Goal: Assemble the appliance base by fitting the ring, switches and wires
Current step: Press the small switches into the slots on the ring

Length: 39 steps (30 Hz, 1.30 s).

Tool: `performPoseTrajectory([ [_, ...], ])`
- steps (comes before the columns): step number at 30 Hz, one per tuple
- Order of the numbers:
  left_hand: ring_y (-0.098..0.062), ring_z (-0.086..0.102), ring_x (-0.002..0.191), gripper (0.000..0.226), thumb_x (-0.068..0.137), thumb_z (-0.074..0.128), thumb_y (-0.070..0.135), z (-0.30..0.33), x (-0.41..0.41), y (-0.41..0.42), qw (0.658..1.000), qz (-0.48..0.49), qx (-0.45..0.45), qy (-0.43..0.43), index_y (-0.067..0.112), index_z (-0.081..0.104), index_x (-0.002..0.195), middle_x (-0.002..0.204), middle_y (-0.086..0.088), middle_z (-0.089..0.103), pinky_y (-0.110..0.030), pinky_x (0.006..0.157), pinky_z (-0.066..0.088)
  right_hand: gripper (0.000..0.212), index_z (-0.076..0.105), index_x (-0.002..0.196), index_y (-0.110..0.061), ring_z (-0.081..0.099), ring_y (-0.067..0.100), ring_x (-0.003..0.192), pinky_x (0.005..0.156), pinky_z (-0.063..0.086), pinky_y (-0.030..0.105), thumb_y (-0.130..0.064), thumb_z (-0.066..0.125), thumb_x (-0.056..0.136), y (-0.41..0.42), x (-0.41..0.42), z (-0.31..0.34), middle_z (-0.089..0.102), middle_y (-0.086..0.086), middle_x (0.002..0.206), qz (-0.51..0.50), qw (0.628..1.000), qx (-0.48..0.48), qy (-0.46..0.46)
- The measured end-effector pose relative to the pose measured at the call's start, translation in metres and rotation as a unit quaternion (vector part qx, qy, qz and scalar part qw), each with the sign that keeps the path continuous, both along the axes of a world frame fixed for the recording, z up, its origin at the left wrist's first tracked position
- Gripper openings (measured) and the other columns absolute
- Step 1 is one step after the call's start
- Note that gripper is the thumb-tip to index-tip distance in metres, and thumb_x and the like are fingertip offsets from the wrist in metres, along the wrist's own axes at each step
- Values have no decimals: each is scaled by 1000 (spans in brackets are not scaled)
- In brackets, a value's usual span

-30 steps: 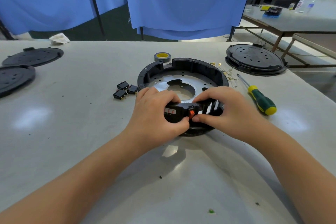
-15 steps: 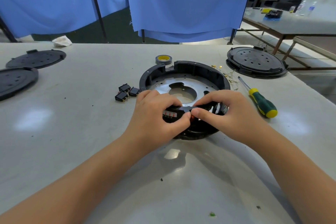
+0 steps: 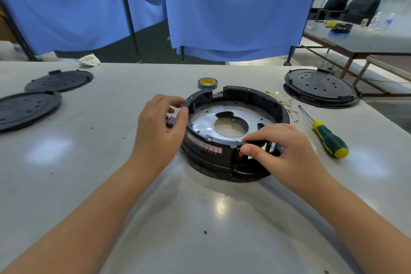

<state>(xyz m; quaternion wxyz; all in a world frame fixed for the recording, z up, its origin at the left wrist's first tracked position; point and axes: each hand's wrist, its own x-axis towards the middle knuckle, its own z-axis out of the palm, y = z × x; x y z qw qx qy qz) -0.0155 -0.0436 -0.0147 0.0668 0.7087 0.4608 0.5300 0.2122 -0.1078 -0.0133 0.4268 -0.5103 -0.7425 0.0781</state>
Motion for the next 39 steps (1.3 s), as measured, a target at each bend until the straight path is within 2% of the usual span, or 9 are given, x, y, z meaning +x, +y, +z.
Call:
performPoseTrajectory([
  [3,-24,57,101,33,88,64,23,-11,-28,25,984,136,-109,27,11,60,118,109,-3,60,-43,92,45,14,75,83,-26,54,-5,93,90,30,11,-39,70,78,2,-6,-3,69,-18,81,1,1000,17,-5],
  [6,-29,50,119,59,84,64,46,-24,-39,39,938,219,-238,127,13,53,131,125,-7,56,-44,99,39,16,74,83,-29,54,-8,92,90,29,10,-43,70,77,3,-8,-3,67,-22,81,0,1000,23,-5],
  [9,-32,44,123,60,83,57,54,-33,-39,45,905,251,-277,201,18,57,130,130,-9,54,-43,98,35,14,74,84,-30,54,-9,90,90,30,11,-40,67,77,3,-8,-5,67,-23,80,-5,1000,27,-6],
  [14,-32,53,111,35,85,58,41,-35,-36,44,922,244,-233,189,23,68,113,115,-6,65,-39,91,37,14,73,85,-31,53,-8,91,91,29,12,-40,66,78,1,-9,-5,67,-22,82,-6,1000,18,-5],
  [19,-20,62,87,32,74,75,33,-17,-34,32,971,177,-151,48,19,65,102,96,3,68,-39,90,46,17,72,87,-30,55,-4,92,93,27,12,-43,64,79,-1,-9,-1,68,-19,83,-8,1000,5,-17],
  [22,-7,62,80,33,72,80,22,1,-20,10,997,69,-30,-17,18,60,97,91,4,64,-20,78,49,19,71,90,-28,50,-11,95,93,28,11,-42,63,80,-5,-11,0,67,-20,84,-8,1000,4,-15],
  [27,-1,55,85,30,74,78,12,13,17,-32,987,-99,114,56,12,58,98,91,4,56,-9,78,39,22,70,94,-26,55,-6,98,95,36,23,-41,65,78,-11,-13,5,65,-20,88,25,999,-4,34],
  [31,-8,54,81,27,73,78,3,4,34,-42,977,-161,120,70,4,61,93,87,-2,57,-15,74,42,36,70,92,-24,60,9,99,91,44,39,-53,65,72,-15,-20,10,66,-16,91,66,993,-22,93],
  [39,-7,56,72,24,77,68,11,-3,41,-49,977,-184,100,39,16,60,99,79,5,59,-10,70,44,23,71,88,-33,61,13,92,90,44,41,-49,67,72,-14,-23,10,68,-16,84,76,990,-14,116],
])
